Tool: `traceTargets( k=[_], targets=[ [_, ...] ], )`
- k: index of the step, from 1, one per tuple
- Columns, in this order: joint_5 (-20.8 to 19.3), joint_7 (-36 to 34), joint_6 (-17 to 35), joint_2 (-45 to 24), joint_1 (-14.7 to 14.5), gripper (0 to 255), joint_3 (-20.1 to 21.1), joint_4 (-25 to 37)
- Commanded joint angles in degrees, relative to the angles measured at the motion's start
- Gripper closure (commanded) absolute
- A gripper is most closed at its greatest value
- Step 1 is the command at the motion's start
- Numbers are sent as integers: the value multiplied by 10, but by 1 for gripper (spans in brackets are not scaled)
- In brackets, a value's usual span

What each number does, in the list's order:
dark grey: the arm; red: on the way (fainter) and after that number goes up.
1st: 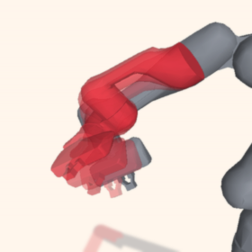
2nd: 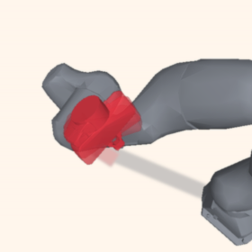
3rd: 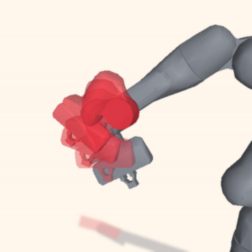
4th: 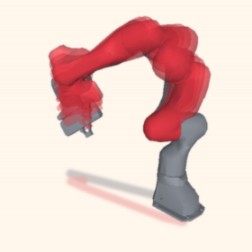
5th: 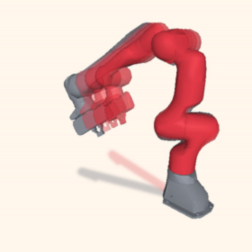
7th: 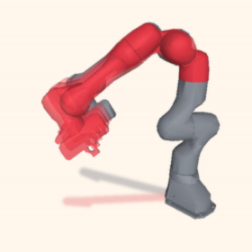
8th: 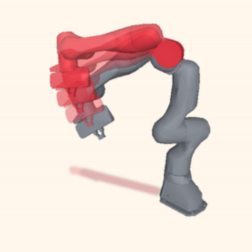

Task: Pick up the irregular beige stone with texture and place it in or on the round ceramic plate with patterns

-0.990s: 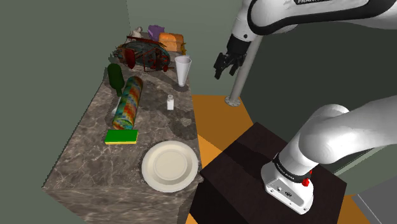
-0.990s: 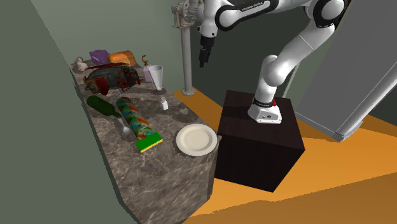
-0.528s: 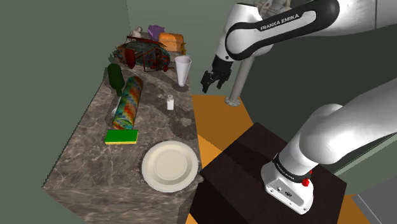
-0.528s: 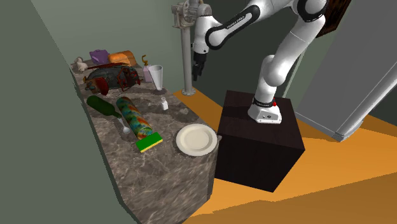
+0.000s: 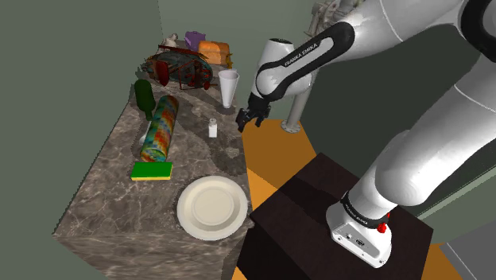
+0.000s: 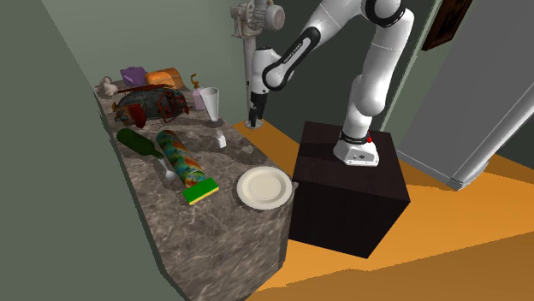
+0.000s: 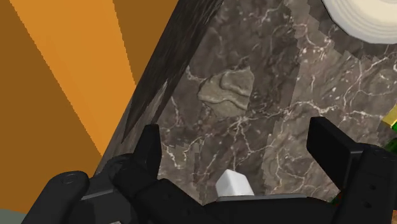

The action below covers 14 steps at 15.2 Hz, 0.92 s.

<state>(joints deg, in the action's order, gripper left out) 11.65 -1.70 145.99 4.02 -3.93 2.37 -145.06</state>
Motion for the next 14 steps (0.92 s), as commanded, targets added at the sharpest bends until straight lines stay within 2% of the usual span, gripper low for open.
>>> traceTargets(
  k=[1, 8, 14],
  targets=[
    [11, 5, 31, -42, -4, 0, 3, 10],
    [51, 31, 120, -209, -9, 0, 20, 82],
    [62, 40, 158, -268, -8, 0, 30, 102]
  ],
)
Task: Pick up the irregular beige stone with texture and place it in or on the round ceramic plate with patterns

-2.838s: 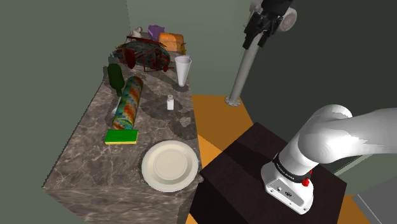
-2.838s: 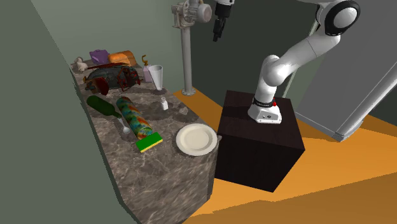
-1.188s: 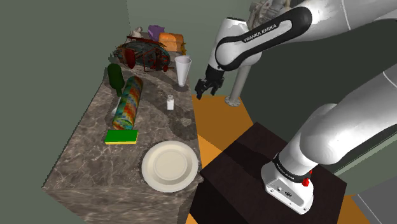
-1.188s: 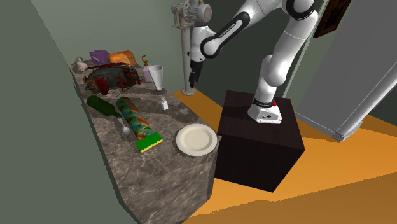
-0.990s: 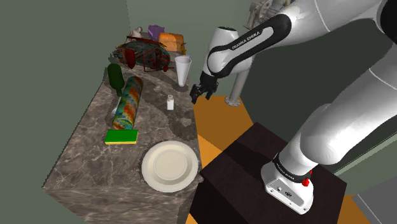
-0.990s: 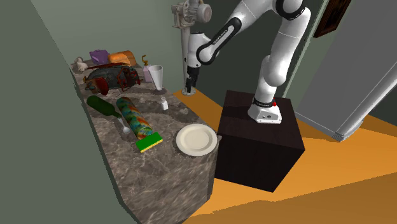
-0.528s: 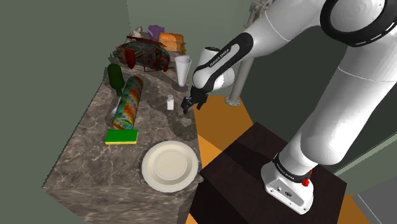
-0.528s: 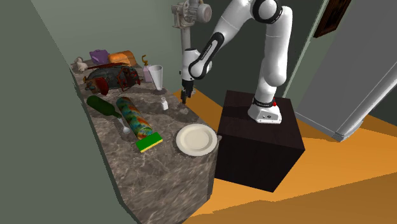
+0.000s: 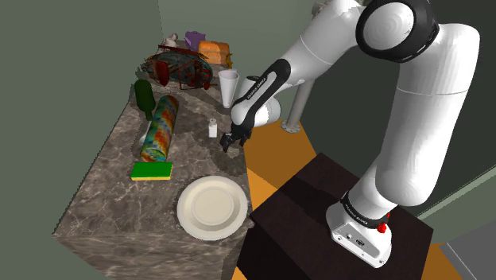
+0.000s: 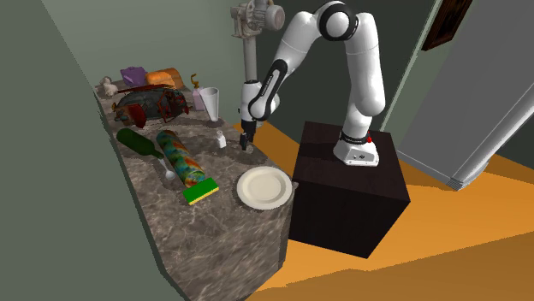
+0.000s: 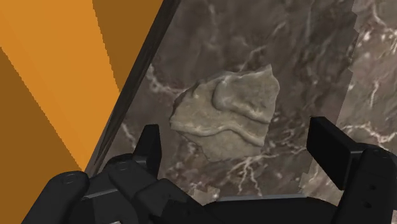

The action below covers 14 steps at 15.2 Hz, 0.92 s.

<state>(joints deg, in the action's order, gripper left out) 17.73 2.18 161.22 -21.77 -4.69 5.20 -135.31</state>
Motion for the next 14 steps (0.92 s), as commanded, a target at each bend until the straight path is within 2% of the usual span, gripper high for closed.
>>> traceTargets(
  k=[1, 10, 11, 14],
  targets=[
    [3, 2, 12, -19, 0, 0, 3, 7],
    [5, 4, 21, -32, 1, 0, 5, 11],
    [5, 4, 21, -32, 1, 255, 5, 11],
    [5, 4, 21, -32, 1, 255, 5, 12]
  ],
)
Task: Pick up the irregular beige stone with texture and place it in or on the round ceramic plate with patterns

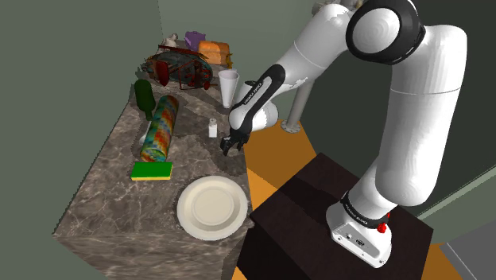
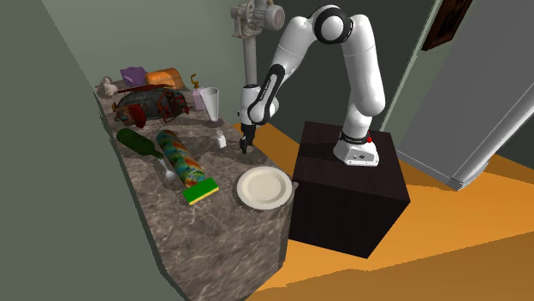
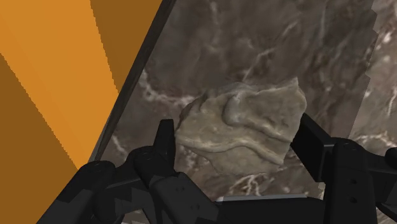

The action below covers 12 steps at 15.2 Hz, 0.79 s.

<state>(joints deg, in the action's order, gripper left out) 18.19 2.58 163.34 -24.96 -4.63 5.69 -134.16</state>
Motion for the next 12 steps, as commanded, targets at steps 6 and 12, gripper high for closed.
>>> traceTargets(
  k=[6, 12],
  targets=[
    [0, 0, 0, 0, 0, 255, 0, 0],
    [-11, -14, -38, 48, -7, 255, -10, -10]
  ],
)
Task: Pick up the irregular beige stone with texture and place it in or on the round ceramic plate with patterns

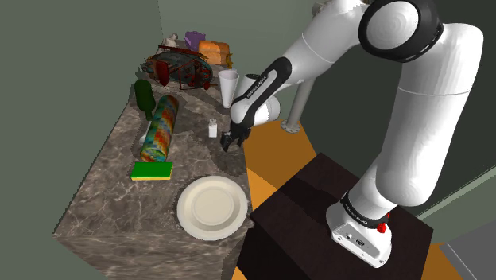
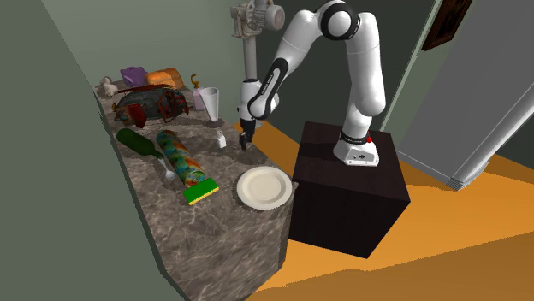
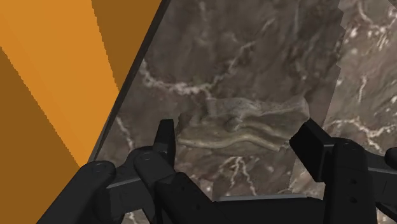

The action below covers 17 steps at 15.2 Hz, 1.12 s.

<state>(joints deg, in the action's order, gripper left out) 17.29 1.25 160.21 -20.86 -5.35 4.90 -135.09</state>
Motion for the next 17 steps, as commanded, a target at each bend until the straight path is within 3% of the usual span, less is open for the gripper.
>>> traceTargets(
  k=[1, 11, 17],
  targets=[
    [-4, -3, -13, 15, -1, 255, -3, -2],
    [-24, -27, -79, 86, -7, 255, -15, -8],
    [-31, -115, -44, 124, -65, 255, 14, -69]
  ],
)
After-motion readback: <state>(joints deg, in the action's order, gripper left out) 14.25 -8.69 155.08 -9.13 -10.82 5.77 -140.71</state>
